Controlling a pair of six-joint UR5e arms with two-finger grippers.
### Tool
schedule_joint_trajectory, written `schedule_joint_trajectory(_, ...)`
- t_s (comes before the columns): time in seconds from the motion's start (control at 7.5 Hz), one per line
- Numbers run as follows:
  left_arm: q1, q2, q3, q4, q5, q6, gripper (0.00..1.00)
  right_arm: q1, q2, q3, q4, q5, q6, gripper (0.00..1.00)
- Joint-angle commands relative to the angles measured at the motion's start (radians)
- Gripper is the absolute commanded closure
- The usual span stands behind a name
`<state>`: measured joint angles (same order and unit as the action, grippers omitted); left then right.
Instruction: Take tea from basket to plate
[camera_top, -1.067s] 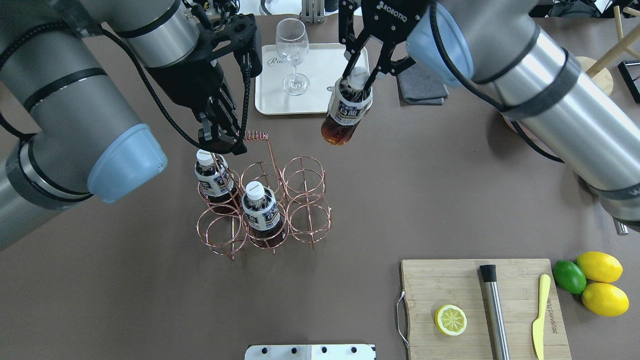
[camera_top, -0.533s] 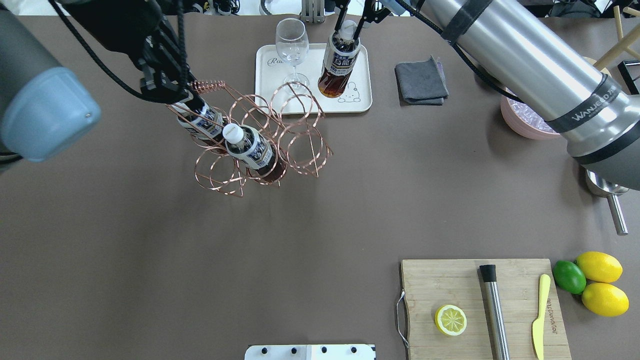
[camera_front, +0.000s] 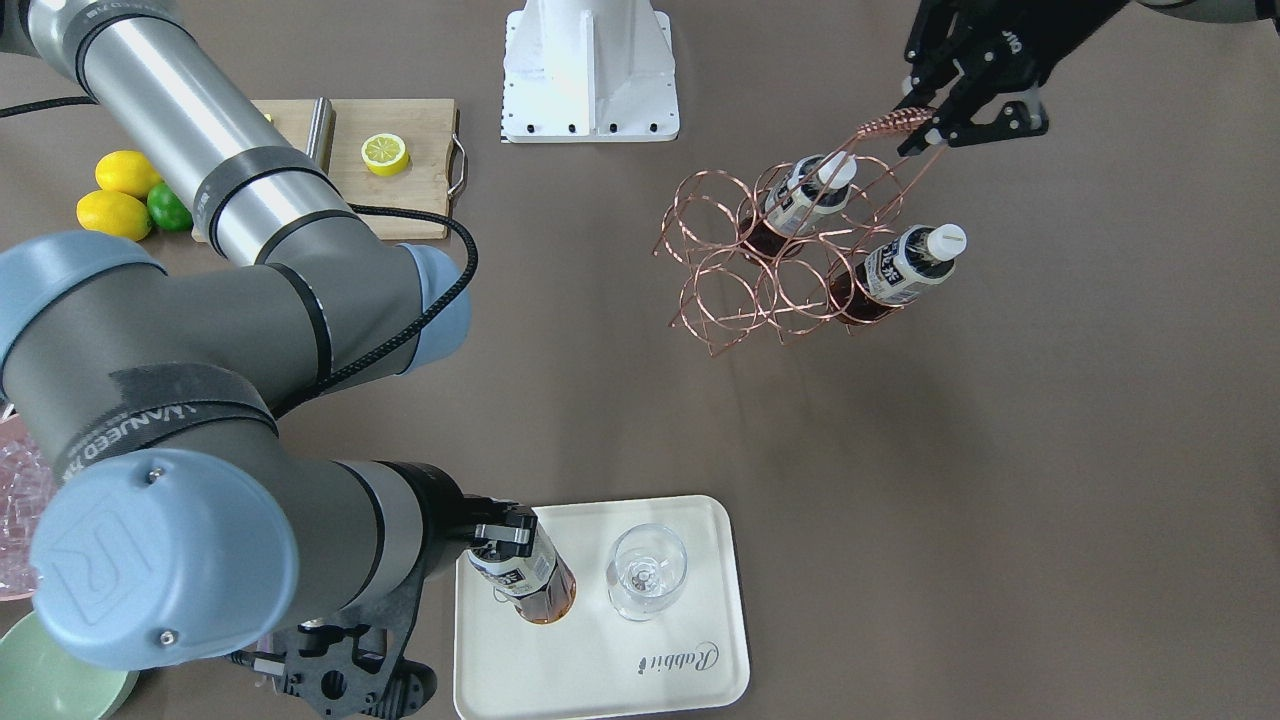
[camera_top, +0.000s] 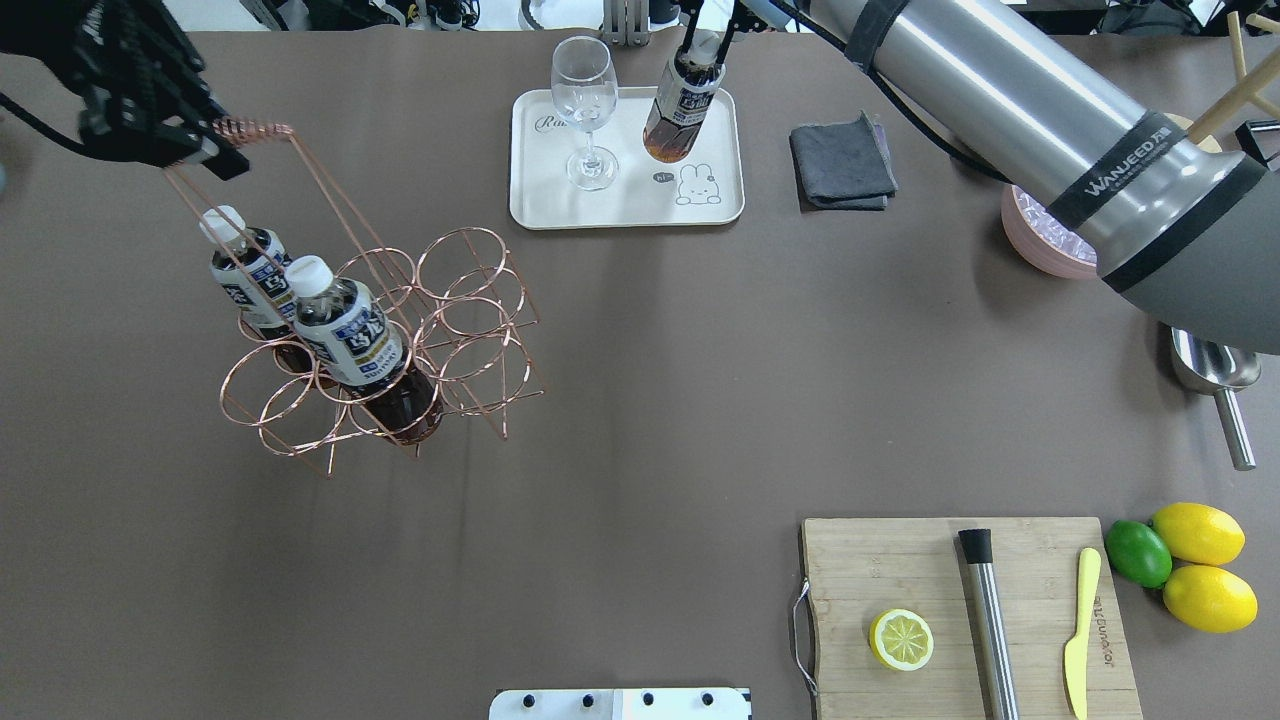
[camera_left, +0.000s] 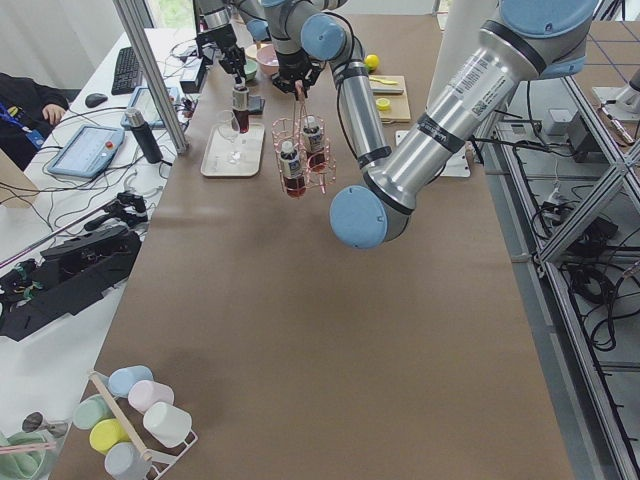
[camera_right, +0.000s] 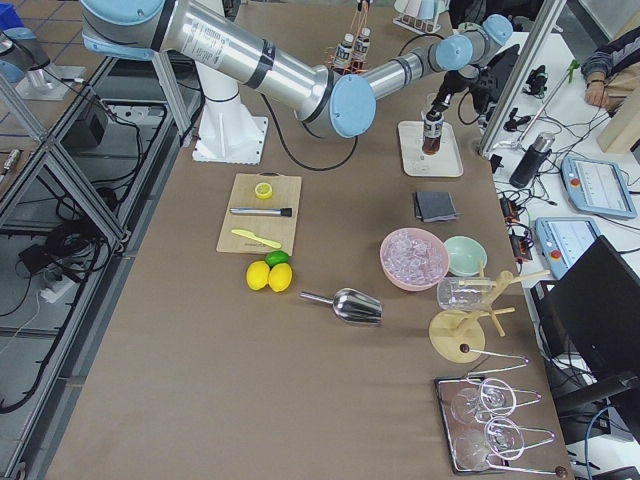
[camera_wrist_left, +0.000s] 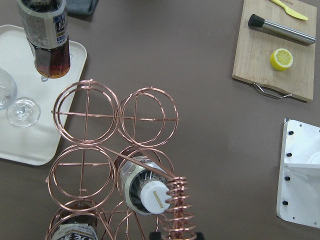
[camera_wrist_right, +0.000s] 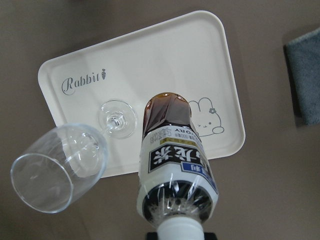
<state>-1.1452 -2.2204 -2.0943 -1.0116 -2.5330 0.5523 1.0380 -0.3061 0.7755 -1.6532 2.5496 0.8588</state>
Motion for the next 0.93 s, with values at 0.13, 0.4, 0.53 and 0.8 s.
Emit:
schedule_joint_trajectory(0.13, -0.252, 0.243, -0.074, 0.071, -0.036, 0.257, 1.0, -0.045, 0.045, -0.038, 0.007, -0.158, -0.183, 1.0)
schedule_joint_trajectory(0.4, -0.338, 0.295, -0.032, 0.111, -0.02, 0.36, 1.0, -0.047, 0.045, -0.038, -0.002, -0.196, -0.288, 1.0)
schedule_joint_trajectory(0.53, -0.384, 0.295, 0.029, 0.111, -0.016, 0.462, 1.0, -0.053, 0.062, -0.038, -0.034, -0.201, -0.294, 1.0)
schedule_joint_trajectory(0.8, -0.428, 0.311, 0.085, 0.111, 0.077, 0.614, 1.0, -0.069, 0.087, -0.035, -0.115, -0.242, -0.438, 1.0)
